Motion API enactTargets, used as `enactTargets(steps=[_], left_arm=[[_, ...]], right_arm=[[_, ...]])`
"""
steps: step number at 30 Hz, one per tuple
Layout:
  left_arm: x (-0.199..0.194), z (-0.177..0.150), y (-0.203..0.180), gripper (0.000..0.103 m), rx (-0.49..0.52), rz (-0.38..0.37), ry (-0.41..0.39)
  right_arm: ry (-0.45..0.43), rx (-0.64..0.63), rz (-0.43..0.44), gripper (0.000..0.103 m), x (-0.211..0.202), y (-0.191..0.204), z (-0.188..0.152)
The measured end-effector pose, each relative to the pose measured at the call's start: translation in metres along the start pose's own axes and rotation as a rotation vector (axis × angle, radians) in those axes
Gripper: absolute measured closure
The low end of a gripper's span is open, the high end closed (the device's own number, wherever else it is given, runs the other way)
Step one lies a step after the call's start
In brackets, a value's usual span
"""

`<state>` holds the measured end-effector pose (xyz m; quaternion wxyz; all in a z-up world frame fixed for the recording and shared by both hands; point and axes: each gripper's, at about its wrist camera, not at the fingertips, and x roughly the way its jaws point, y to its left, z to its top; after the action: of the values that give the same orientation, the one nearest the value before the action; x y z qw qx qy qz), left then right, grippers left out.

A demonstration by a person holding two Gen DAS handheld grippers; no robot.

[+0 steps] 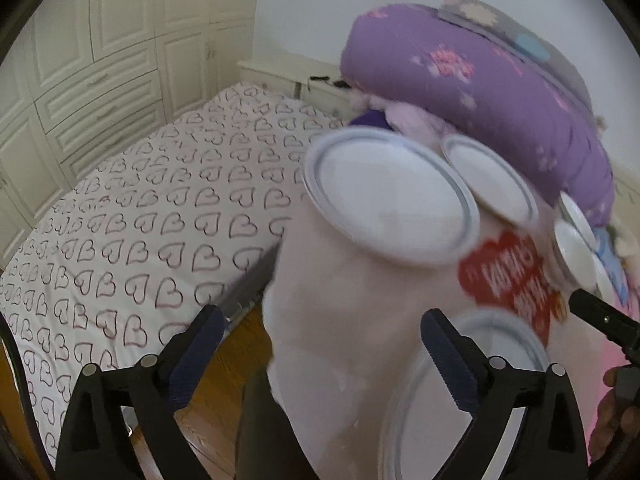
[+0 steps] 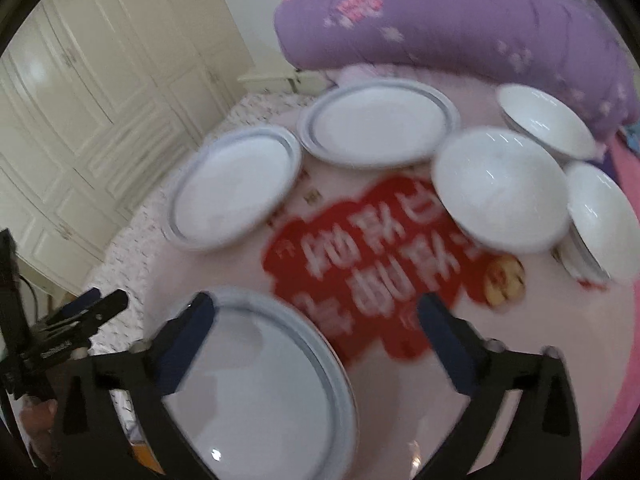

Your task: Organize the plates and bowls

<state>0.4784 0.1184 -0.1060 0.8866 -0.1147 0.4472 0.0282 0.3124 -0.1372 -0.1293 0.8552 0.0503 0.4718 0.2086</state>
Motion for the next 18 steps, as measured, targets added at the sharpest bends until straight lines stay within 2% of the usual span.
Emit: enactTargets(steps=[6, 14, 18], left_arm=[[0.030, 0.047, 0.013, 0.002, -0.055, 0.041, -0.001], [0.095, 0.095, 0.019, 0.002, -0.084, 0.031, 0.046], [0.128, 0.116, 0.023, 0.005, -0.092, 0.010, 0.080]], right_arm=[[0.031, 0.008, 0.068, 0.000, 0.036, 0.011, 0.042], [0.127, 0.053, 0.070, 0.002, 0.091, 0.003, 0.077], [0.162, 0.062, 0.080, 0.013, 0.113, 0.001, 0.082]])
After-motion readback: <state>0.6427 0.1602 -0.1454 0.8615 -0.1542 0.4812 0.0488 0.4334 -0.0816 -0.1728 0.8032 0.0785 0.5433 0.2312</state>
